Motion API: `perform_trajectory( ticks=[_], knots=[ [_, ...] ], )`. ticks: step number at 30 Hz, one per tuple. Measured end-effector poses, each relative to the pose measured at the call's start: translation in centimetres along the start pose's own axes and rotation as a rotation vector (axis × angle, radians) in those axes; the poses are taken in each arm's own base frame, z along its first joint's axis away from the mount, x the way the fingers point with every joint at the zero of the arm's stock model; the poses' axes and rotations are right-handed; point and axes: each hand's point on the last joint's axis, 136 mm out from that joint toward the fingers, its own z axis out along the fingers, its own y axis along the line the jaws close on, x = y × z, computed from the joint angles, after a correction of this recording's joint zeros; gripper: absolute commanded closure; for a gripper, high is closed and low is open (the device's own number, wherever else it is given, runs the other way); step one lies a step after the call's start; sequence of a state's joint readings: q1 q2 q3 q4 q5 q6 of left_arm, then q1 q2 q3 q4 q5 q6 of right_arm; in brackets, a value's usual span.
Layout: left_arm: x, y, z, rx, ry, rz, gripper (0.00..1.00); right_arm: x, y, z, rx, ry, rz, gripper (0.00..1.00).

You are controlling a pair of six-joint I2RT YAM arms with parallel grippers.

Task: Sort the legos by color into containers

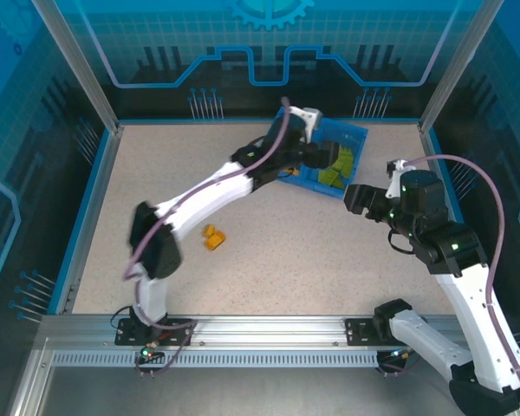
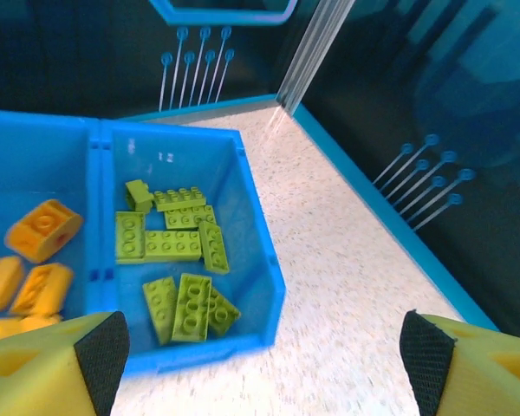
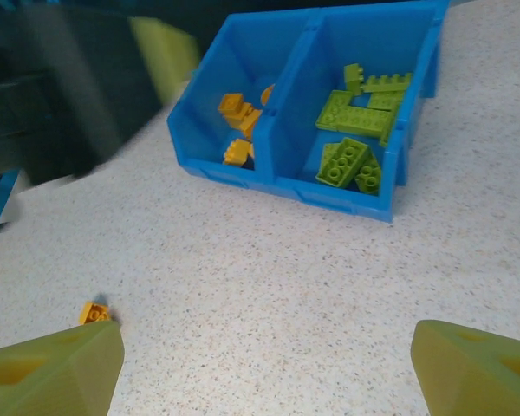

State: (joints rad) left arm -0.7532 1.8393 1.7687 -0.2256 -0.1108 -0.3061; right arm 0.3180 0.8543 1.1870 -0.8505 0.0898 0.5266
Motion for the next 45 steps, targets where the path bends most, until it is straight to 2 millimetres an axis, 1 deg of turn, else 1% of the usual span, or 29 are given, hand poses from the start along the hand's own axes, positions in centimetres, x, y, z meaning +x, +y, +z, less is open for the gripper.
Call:
perform_trajectory(
  ticks=[2,4,5,6,7,8,10,11,13,15,17,19,21,23,24,26,28,31,34,40,42,45],
  knots=[
    [-1.4,-0.3,-5.7,0.014,-0.071,0.031,0.13,0.3,0.9,1.3,-0.029,0.037,-0.025,0.14],
    [-2.3,-0.1,-11.7,0.019,-0.146,0.072,0.12,1.2,2.5,3.2,-0.063,0.104,-0.076,0.14],
    [-2.6,0.0,-14.1,0.018,-0.176,0.092,0.11,1.7,3.5,4.0,-0.077,0.138,-0.108,0.14],
    [-2.6,0.3,-16.8,0.017,-0.207,0.117,0.1,2.3,4.8,5.0,-0.097,0.179,-0.148,0.14],
    [-2.5,0.5,-19.0,0.017,-0.23,0.14,0.09,2.9,6.2,5.9,-0.117,0.212,-0.185,0.14],
    [-2.0,0.8,-21.3,0.016,-0.245,0.17,0.09,3.7,7.9,6.9,-0.142,0.25,-0.232,0.14],
    [-0.7,1.5,-24.7,0.012,-0.257,0.23,0.07,5.3,10.7,8.6,-0.178,0.313,-0.305,0.14],
    [0.4,2.0,-26.3,0.006,-0.249,0.264,0.06,6.2,12.2,9.6,-0.196,0.343,-0.339,0.14],
    [2.5,3.0,-28.5,-0.009,-0.222,0.323,0.01,8.1,14.4,11.3,-0.221,0.396,-0.388,0.14],
    [4.8,4.0,-30.3,-0.024,-0.182,0.38,0.01,10.4,16.3,13.3,-0.237,0.45,-0.434,0.13],
    [7.0,4.9,-31.4,-0.034,-0.136,0.429,0.01,12.9,17.6,15.2,-0.236,0.505,-0.476,0.11],
    [9.5,5.7,-32.0,-0.03,-0.065,0.49,0.01,15.8,18.8,17.4,-0.228,0.566,-0.531,0.09],
    [11.9,5.9,-32.4,0.0,0.012,0.55,0.01,18.4,19.8,19.1,-0.218,0.612,-0.58,0.07],
    [14.1,6.0,-32.7,0.037,0.083,0.605,0.01,20.9,20.7,20.5,-0.214,0.648,-0.637,0.01],
    [15.1,6.1,-32.9,0.055,0.117,0.633,0.01,22.0,21.2,21.0,-0.214,0.663,-0.663,0.0],
    [16.7,6.3,-33.1,0.084,0.173,0.679,0.01,23.7,22.0,21.7,-0.222,0.682,-0.71,0.0],
    [18.2,6.6,-33.2,0.103,0.228,0.723,0.01,24.9,23.1,22.4,-0.233,0.686,-0.743,0.0],
    [19.5,7.0,-33.1,0.116,0.275,0.766,0.01,25.6,24.4,23.6,-0.241,0.677,-0.766,0.0],
    [19.8,7.0,-33.1,0.126,0.276,0.791,0.01,26.1,25.1,25.1,-0.241,0.672,-0.776,0.0],
    [20.3,7.2,-33.3,0.13,0.264,0.814,0.01,27.8,25.3,27.5,-0.217,0.689,-0.803,0.01],
    [20.4,7.1,-33.3,0.14,0.265,0.815,0.01,28.5,24.9,28.2,-0.201,0.702,-0.815,0.06],
    [20.4,6.9,-33.3,0.151,0.264,0.815,0.01,29.3,23.9,28.6,-0.174,0.728,-0.829,0.16]
  ],
)
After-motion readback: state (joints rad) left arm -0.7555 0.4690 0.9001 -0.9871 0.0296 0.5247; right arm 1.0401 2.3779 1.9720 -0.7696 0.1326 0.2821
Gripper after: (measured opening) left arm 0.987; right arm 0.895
